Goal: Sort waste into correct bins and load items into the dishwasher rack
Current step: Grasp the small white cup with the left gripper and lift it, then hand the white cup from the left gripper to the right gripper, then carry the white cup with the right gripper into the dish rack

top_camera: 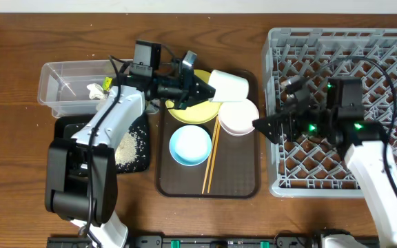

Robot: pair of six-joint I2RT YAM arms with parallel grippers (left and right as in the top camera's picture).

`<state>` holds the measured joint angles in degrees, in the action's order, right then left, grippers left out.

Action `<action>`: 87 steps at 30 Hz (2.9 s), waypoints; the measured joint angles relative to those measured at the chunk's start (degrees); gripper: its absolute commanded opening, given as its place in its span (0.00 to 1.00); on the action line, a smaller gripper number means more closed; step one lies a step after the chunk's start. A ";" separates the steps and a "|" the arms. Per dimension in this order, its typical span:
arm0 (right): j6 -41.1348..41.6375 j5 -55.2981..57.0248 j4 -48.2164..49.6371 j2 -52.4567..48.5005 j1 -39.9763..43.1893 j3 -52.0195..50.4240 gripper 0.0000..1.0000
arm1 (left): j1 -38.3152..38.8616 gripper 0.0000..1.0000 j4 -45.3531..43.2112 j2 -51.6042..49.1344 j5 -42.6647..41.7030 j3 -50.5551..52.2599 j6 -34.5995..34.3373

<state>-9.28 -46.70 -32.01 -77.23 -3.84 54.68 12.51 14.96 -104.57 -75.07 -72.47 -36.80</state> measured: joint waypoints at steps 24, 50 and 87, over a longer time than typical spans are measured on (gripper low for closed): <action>-2.36 -34.53 34.47 -12.68 -1.31 -0.04 0.95 | 2.34 0.06 -1.33 0.00 -7.08 0.00 -2.32; -1.46 -33.90 34.93 -12.68 -1.33 -0.04 0.59 | 4.52 0.06 -1.33 0.00 -7.52 0.00 -2.40; 9.40 -2.95 24.20 -9.31 6.34 -0.04 0.01 | -5.79 0.44 12.13 3.89 25.88 0.00 10.78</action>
<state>0.12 -49.65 -7.81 -86.54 2.50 54.63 6.72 27.09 -100.68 -49.19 -72.47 -26.02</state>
